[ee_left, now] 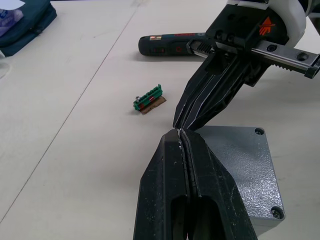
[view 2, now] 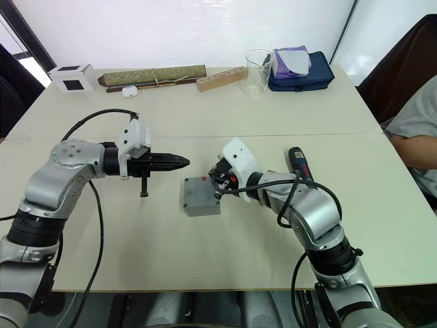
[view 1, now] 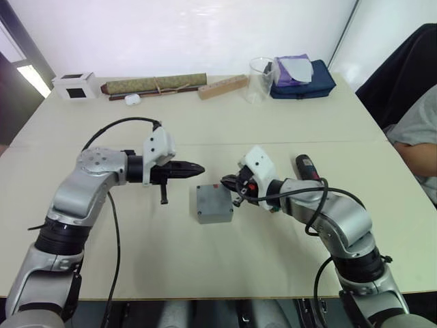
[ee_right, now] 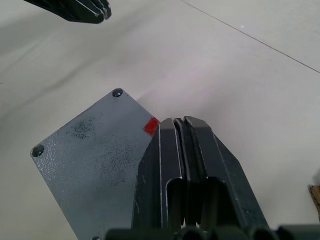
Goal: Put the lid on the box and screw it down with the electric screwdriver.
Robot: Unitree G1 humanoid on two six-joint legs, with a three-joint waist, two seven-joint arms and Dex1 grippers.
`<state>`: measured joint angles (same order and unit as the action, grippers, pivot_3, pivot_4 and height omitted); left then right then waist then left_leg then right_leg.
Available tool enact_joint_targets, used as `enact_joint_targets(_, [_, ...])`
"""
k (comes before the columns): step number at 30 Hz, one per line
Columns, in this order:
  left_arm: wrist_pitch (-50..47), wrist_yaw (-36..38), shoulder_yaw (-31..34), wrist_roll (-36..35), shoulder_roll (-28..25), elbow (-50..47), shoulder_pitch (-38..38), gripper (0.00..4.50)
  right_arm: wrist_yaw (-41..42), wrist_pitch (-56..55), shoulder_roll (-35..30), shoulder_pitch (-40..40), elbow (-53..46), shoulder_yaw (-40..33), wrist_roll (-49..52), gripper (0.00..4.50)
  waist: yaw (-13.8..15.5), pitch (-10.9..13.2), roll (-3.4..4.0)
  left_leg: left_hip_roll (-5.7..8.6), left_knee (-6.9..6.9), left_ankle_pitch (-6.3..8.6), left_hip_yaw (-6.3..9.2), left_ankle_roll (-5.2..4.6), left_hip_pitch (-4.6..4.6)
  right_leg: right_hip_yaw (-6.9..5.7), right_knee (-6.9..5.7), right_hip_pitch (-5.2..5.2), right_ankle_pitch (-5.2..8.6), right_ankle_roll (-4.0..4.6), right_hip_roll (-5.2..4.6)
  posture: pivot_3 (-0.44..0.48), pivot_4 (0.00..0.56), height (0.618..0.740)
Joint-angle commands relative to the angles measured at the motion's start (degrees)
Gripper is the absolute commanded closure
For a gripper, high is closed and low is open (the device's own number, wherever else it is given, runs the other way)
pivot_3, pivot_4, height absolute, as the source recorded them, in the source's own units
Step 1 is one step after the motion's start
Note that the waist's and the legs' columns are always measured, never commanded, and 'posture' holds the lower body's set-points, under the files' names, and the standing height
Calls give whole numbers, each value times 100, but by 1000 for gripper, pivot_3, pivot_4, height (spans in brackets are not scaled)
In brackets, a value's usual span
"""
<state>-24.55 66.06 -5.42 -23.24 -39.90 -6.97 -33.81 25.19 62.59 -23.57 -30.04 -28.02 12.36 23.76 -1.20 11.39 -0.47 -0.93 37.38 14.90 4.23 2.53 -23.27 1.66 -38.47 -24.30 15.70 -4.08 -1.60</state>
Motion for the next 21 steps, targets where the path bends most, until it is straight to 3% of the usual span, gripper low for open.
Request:
enact_joint_targets(1, [30,41,124,-67,-82,-193,15,4500,52,-21,-10,-95,-233,29,43,4475,0,0,0,0,0,0,0,0,0,0,0,0,0,0,0,0,150,736])
enact_joint_targets(21, [61,40,129,-85,-37,-220,55,4500,208,-432,-107,154,240,205,-271,4475,1,0,0,0,0,0,0,0,0,0,0,0,0,0,0,0,150,736])
